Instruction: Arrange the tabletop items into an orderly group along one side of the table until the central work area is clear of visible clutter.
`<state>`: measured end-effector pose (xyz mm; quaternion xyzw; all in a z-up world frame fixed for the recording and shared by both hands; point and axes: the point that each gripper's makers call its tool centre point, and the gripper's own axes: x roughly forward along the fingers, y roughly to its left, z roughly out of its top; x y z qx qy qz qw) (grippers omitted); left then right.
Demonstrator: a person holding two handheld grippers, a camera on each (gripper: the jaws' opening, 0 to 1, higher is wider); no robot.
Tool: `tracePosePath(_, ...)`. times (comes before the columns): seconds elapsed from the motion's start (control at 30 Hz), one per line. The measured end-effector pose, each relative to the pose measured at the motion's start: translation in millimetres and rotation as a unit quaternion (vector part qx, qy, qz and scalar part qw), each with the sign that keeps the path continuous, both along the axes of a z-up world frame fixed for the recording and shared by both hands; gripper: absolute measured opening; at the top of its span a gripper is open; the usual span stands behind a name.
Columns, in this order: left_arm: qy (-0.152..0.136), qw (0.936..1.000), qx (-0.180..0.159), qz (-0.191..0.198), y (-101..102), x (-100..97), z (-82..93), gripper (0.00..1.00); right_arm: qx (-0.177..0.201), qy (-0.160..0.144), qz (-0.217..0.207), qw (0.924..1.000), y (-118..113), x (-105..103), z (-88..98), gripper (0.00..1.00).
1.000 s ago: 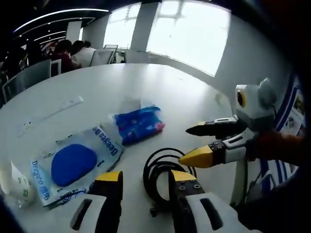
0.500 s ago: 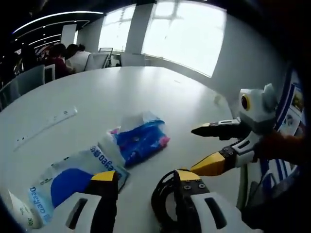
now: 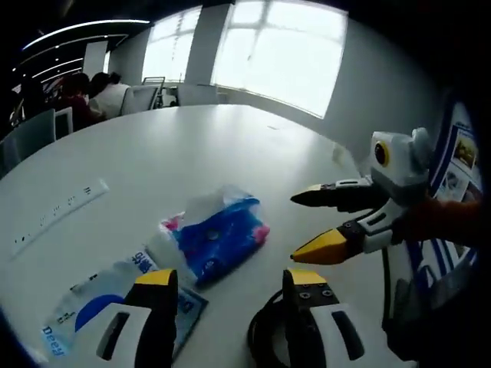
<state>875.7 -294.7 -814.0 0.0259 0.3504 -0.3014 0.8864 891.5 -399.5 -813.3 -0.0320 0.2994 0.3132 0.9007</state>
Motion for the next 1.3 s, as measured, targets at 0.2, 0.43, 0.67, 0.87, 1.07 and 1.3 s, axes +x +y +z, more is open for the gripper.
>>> tracePosePath(0.2, -0.017, 0.9998, 0.008, 0.01, 4.7, 15.4, -1.8, 0.39, -0.003, 0.01, -0.019, 0.9998, -7.3, 10.9, -10.8, 0.51)
tracePosePath(0.43, -0.029, 0.9984, 0.029, 0.037, 14.1, 33.2, -6.2, 0.3, -0.016, 0.001, -0.035, 0.9993, -8.8, 24.2, -15.1, 0.34)
tracePosePath(0.67, -0.019, 0.9981, 0.03, 0.05, 14.2, 38.2, -17.9, 0.28, -0.037, -0.008, -0.05, 0.998, -13.6, 31.5, -22.7, 0.23)
tracePosePath(0.87, -0.021, 0.9978, 0.037, 0.052, 13.1, 39.5, -21.0, 0.2, -0.044, -0.008, -0.052, 0.9977, -13.7, 38.8, -27.5, 0.16)
tracePosePath(1.07, -0.011, 0.998, 0.039, 0.049, 12.1, 38.4, -28.7, 0.17, -0.051, 0.0, -0.052, 0.9973, -10.7, 39.9, -34.8, 0.08)
tracePosePath(1.3, 0.002, 0.9976, 0.049, 0.048, 15.5, 38.3, -38.3, 0.05, -0.054, 0.012, -0.054, 0.997, -11.8, 41.2, -42.6, 0.0)
